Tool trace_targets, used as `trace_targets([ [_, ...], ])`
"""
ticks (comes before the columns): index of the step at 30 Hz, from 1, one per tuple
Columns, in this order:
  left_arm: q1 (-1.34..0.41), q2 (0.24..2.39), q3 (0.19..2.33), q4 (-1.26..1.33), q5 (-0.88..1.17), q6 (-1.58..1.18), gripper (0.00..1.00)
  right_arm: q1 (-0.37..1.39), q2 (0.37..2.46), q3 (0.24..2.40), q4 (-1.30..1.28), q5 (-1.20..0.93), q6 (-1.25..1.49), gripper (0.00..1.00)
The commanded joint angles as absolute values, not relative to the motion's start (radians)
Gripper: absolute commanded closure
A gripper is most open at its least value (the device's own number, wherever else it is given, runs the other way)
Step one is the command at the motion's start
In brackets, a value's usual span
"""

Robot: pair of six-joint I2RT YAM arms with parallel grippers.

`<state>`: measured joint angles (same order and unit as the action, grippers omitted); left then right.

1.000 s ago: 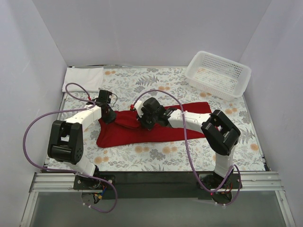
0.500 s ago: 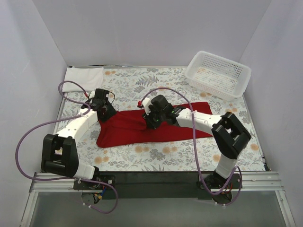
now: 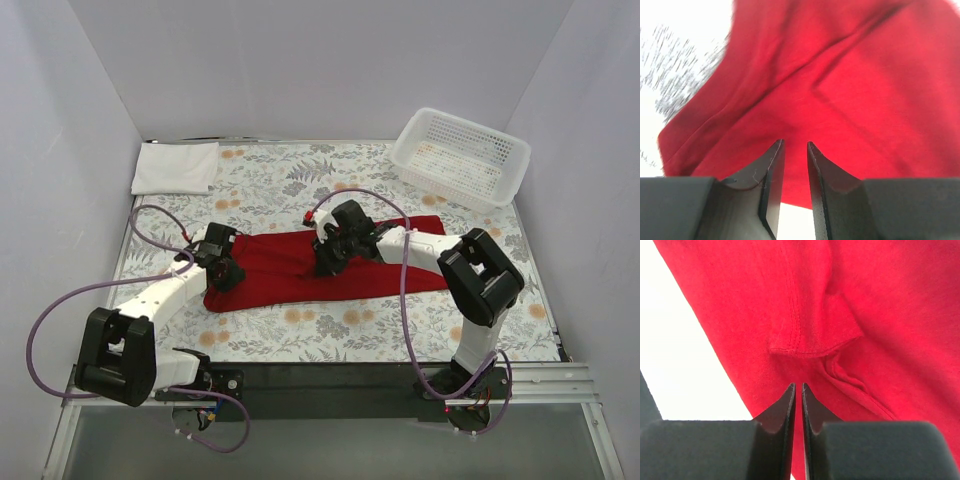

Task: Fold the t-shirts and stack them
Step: Fold the tshirt

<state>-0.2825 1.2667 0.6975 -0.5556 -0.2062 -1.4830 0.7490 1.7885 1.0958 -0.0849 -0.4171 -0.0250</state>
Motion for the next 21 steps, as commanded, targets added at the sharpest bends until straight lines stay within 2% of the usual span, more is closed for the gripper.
trace_targets([
  [1, -0.281, 1.229, 0.647, -0.554, -0.241, -1.552, 0.77, 0.730, 1.847, 1.121, -0.025, -0.511, 0.026, 0.87],
  [12, -0.259, 1.241, 0.597, -0.606, -0.288, -1.621, 0.76, 0.571, 1.917, 1.109, 0.112, -0.561, 0.206, 0.85],
  [21, -0.250, 1.174, 0.606, -0.632, -0.328, -1.654, 0.66, 0.456, 1.715, 0.957, 0.114, -0.483, 0.248, 0.80],
])
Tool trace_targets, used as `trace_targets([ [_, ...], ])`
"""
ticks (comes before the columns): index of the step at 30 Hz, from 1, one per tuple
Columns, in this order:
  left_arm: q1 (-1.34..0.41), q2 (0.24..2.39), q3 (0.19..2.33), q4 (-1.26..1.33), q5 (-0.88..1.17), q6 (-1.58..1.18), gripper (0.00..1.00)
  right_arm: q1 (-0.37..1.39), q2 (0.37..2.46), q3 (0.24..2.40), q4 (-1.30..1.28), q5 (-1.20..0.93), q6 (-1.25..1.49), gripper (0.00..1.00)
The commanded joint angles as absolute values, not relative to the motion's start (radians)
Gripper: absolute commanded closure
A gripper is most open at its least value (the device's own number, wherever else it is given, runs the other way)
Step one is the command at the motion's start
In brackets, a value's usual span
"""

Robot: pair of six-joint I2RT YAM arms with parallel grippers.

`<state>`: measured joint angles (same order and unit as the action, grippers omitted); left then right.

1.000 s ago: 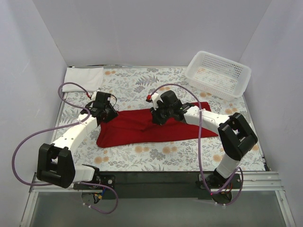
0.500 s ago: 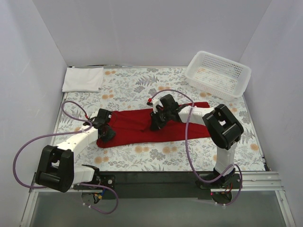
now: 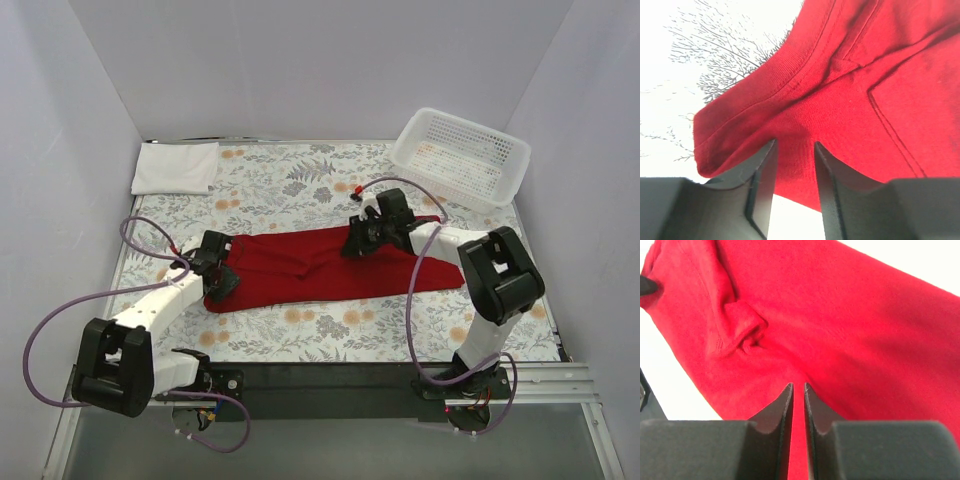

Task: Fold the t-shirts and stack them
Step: Fold the tshirt

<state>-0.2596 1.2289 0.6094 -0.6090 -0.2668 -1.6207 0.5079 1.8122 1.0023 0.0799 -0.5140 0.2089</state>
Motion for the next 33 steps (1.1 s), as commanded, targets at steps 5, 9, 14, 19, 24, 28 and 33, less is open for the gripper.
trace_targets([
  [5, -0.216, 1.137, 0.589, -0.640, -0.354, -1.689, 0.61, 0.321, 1.528, 0.790, 0.109, -0.378, 0.299, 0.73],
  [9, -0.169, 1.160, 0.568, -0.626, -0.308, -1.706, 0.60, 0.182, 1.434, 0.685, 0.080, -0.319, 0.342, 0.68],
  [14, -0.081, 1.218, 0.542, -0.601, -0.206, -1.712, 0.60, 0.013, 1.382, 0.554, 0.069, -0.331, 0.425, 0.66],
  [19, -0.032, 1.213, 0.525, -0.624, -0.196, -1.730, 0.61, -0.165, 1.353, 0.443, 0.060, -0.322, 0.471, 0.65],
  [24, -0.032, 1.137, 0.574, -0.643, -0.224, -1.687, 0.57, -0.184, 1.252, 0.452, 0.054, -0.348, 0.459, 0.59],
  [28, -0.040, 1.098, 0.667, -0.637, -0.183, -1.629, 0.53, -0.095, 1.155, 0.488, 0.118, -0.416, 0.489, 0.56],
  [33, -0.101, 1.124, 0.765, -0.534, -0.066, -1.571, 0.55, 0.163, 1.225, 0.566, 0.328, -0.535, 0.593, 0.55],
])
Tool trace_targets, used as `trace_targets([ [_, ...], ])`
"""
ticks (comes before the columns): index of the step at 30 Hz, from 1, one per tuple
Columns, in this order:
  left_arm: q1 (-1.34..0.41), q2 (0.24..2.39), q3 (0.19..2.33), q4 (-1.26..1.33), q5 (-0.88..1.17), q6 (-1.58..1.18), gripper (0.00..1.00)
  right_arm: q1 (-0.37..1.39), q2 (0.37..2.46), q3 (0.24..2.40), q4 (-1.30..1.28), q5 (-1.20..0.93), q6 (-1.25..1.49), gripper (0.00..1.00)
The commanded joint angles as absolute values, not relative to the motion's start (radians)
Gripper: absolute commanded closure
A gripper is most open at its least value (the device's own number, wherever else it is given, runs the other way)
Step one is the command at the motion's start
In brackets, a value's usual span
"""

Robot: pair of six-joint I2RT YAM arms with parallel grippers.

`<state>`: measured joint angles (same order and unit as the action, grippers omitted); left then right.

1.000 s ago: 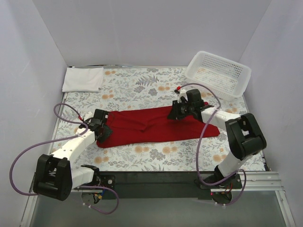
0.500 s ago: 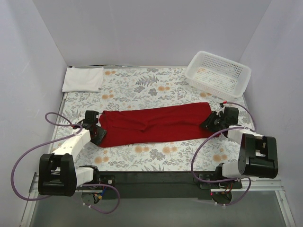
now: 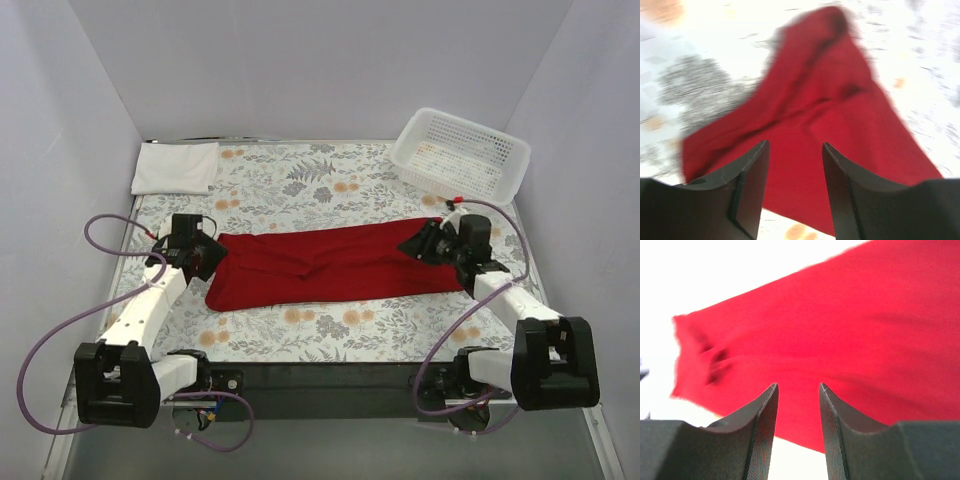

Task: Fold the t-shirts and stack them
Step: Fold the tshirt

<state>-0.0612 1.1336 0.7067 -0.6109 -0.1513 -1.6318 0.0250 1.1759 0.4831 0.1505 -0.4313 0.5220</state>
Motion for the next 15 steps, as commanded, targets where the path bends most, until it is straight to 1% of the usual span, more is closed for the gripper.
trace_targets([
  [1, -0.115, 1.155, 0.768, -0.472, -0.048, -1.560, 0.56, 0.210, 1.253, 0.583, 0.369, -0.549, 0.626, 0.55],
  [2, -0.132, 1.172, 0.775, -0.444, -0.020, -1.554, 0.58, 0.251, 1.285, 0.603, 0.402, -0.560, 0.644, 0.55],
  [3, -0.164, 1.193, 0.785, -0.418, -0.017, -1.552, 0.58, 0.329, 1.358, 0.629, 0.429, -0.586, 0.662, 0.55],
  [5, -0.193, 1.254, 0.790, -0.339, 0.000, -1.546, 0.61, 0.392, 1.437, 0.693, 0.544, -0.613, 0.730, 0.55],
  [6, -0.198, 1.276, 0.793, -0.319, 0.036, -1.549, 0.64, 0.444, 1.513, 0.713, 0.589, -0.636, 0.753, 0.55],
  [8, -0.209, 1.352, 0.802, -0.270, 0.066, -1.552, 0.67, 0.489, 1.589, 0.781, 0.697, -0.663, 0.811, 0.55],
  [9, -0.210, 1.377, 0.811, -0.265, 0.071, -1.552, 0.69, 0.529, 1.659, 0.807, 0.716, -0.676, 0.819, 0.56],
  [12, -0.224, 1.463, 0.838, -0.244, 0.057, -1.540, 0.71, 0.596, 1.788, 0.916, 0.753, -0.698, 0.840, 0.56],
  [15, -0.225, 1.529, 0.851, -0.232, 0.026, -1.543, 0.74, 0.633, 1.906, 0.976, 0.796, -0.707, 0.871, 0.57],
])
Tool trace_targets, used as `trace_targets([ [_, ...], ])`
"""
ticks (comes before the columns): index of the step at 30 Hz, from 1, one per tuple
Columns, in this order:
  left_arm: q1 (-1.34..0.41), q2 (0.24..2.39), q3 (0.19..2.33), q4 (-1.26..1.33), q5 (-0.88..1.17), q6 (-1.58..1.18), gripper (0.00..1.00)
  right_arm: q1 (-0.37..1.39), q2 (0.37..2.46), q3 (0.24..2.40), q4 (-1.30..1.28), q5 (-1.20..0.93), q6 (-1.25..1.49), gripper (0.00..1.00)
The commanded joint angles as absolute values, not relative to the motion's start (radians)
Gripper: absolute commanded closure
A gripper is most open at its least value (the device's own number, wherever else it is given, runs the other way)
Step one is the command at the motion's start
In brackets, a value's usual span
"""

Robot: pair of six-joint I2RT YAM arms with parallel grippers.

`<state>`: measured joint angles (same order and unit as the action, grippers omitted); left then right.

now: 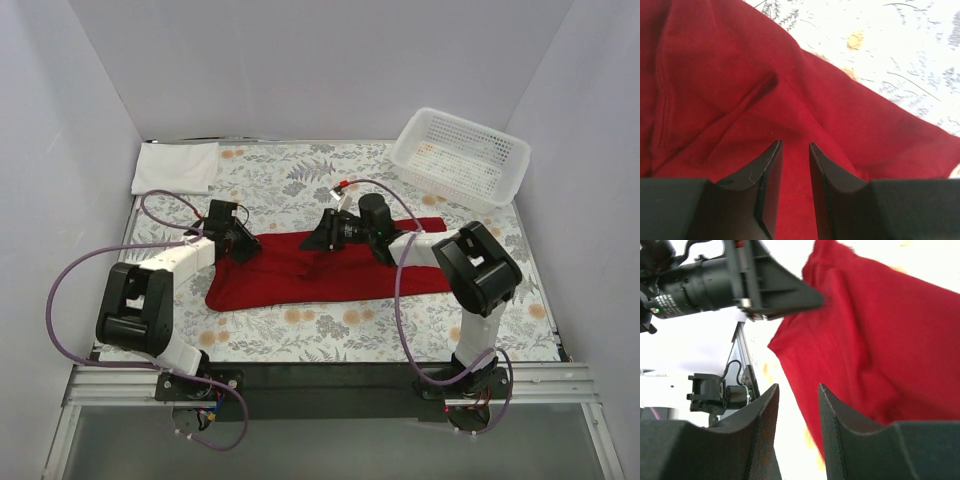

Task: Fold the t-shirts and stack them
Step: Fold the tshirt

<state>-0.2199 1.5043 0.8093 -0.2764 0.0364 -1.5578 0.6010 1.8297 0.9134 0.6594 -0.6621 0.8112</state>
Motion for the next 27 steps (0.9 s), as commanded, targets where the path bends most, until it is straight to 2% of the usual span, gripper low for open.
trace_targets([
  [1, -0.225, 1.542, 0.854, -0.235, 0.017, -1.546, 0.75, 0.637, 1.934, 0.982, 0.810, -0.710, 0.882, 0.57],
  [9, -0.215, 1.624, 0.831, -0.302, -0.089, -1.615, 0.76, 0.623, 2.117, 0.921, 0.859, -0.706, 0.868, 0.59],
  [14, -0.204, 1.667, 0.845, -0.359, -0.103, -1.624, 0.75, 0.555, 2.096, 0.841, 0.854, -0.692, 0.815, 0.60],
  [18, -0.204, 1.642, 0.874, -0.376, -0.115, -1.603, 0.72, 0.477, 1.972, 0.813, 0.812, -0.721, 0.752, 0.61],
  [23, -0.207, 1.545, 0.948, -0.439, -0.155, -1.571, 0.59, 0.390, 1.787, 0.807, 0.537, -0.655, 0.536, 0.59],
  [27, -0.221, 1.433, 0.963, -0.506, -0.210, -1.565, 0.52, 0.336, 1.623, 0.811, 0.174, -0.421, 0.344, 0.58],
])
